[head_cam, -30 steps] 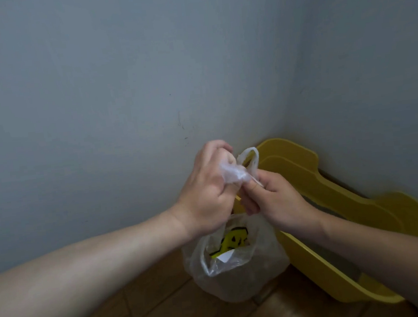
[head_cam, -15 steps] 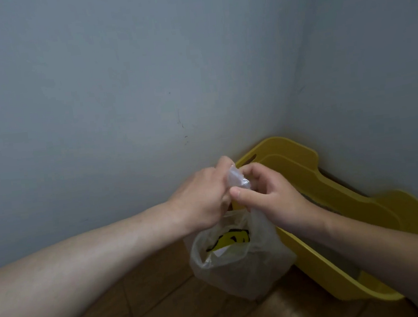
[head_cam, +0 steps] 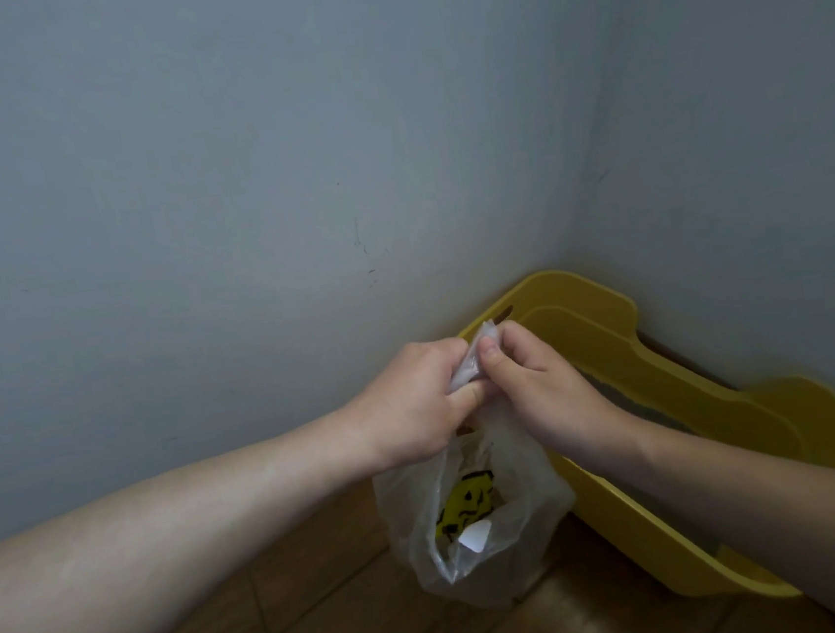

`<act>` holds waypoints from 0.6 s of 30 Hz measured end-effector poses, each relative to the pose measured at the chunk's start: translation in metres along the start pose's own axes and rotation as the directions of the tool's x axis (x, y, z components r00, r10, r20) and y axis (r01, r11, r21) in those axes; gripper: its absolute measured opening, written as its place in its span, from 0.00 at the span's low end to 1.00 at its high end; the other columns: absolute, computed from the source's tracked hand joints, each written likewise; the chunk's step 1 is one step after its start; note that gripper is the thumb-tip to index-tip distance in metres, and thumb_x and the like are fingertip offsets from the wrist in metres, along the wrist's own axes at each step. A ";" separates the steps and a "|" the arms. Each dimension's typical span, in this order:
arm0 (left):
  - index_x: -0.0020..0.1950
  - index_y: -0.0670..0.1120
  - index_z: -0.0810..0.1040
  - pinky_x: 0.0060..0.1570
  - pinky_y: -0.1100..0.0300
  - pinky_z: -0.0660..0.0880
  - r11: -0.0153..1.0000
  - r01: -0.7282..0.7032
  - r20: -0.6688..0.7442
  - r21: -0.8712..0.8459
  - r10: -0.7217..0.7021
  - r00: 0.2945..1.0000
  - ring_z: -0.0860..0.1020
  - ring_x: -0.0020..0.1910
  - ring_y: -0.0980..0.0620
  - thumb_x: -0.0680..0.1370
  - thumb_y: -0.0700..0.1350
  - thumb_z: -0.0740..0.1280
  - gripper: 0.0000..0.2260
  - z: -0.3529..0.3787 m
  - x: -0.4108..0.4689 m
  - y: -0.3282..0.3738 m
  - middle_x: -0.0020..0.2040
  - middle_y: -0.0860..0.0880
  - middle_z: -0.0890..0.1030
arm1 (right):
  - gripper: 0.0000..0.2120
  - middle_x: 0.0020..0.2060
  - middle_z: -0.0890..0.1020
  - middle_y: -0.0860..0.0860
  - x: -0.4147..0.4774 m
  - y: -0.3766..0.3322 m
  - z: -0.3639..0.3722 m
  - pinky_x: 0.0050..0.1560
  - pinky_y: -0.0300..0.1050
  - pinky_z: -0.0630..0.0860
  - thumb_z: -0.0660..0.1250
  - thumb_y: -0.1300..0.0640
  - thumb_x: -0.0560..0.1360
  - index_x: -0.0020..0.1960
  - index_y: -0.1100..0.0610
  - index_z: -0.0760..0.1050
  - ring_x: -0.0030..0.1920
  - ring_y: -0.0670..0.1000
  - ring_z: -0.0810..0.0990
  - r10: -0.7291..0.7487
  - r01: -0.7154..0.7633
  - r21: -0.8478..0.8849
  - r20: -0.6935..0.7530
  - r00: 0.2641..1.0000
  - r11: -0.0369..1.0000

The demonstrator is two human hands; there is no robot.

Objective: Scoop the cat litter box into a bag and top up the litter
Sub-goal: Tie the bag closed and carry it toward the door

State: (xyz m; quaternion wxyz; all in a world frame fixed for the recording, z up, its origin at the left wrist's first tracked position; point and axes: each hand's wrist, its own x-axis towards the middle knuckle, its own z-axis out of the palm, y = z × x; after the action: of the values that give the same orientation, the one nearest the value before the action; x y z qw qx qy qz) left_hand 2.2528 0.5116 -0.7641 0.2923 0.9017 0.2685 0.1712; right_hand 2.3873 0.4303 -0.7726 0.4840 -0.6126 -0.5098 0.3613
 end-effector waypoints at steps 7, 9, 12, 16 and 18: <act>0.59 0.52 0.67 0.44 0.52 0.78 0.988 0.004 0.100 -0.155 0.011 0.995 0.81 0.43 0.54 0.75 0.51 0.72 0.18 -0.003 -0.004 -0.009 0.45 0.50 0.83 | 0.11 0.34 0.77 0.53 0.001 -0.001 0.003 0.31 0.45 0.74 0.58 0.52 0.84 0.49 0.59 0.69 0.31 0.48 0.76 0.137 -0.138 0.183 0.020 0.990 0.973; 0.63 0.52 0.64 0.47 0.49 0.77 0.996 -0.055 0.111 -0.067 0.063 0.992 0.81 0.46 0.51 0.75 0.49 0.72 0.22 -0.004 -0.007 -0.012 0.49 0.49 0.82 | 0.08 0.41 0.80 0.55 0.002 0.000 0.002 0.40 0.53 0.80 0.62 0.53 0.82 0.51 0.58 0.71 0.38 0.51 0.80 0.175 -0.167 0.188 -0.027 0.984 0.968; 0.62 0.51 0.66 0.48 0.48 0.76 0.986 -0.117 0.077 0.121 0.109 0.991 0.79 0.51 0.48 0.78 0.50 0.69 0.17 -0.005 -0.011 -0.016 0.53 0.47 0.80 | 0.06 0.40 0.79 0.55 0.002 0.003 0.003 0.37 0.50 0.77 0.67 0.56 0.79 0.51 0.56 0.71 0.38 0.52 0.79 0.191 -0.177 0.172 -0.068 0.979 0.969; 0.50 0.54 0.68 0.41 0.49 0.76 0.971 -0.135 0.047 0.198 0.128 0.991 0.78 0.44 0.51 0.79 0.54 0.65 0.07 -0.007 -0.011 -0.016 0.46 0.51 0.79 | 0.04 0.34 0.76 0.52 0.000 0.005 0.003 0.35 0.45 0.72 0.70 0.59 0.75 0.44 0.59 0.75 0.34 0.48 0.74 0.139 -0.133 0.078 -0.079 0.987 0.988; 0.46 0.52 0.70 0.38 0.51 0.75 0.969 -0.132 0.031 0.210 0.129 0.991 0.76 0.40 0.53 0.80 0.53 0.65 0.07 -0.007 -0.011 -0.016 0.41 0.54 0.77 | 0.07 0.35 0.78 0.53 -0.003 0.005 -0.001 0.38 0.46 0.72 0.70 0.58 0.75 0.45 0.63 0.78 0.37 0.49 0.75 0.126 -0.118 0.112 -0.062 0.990 0.987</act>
State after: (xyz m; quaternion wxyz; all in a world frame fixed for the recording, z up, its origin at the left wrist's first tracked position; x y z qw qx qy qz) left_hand 2.2349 0.5189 -0.7702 0.1853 0.9448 0.2229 0.1529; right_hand 2.3891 0.4275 -0.7769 0.5106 -0.6278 -0.4340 0.3959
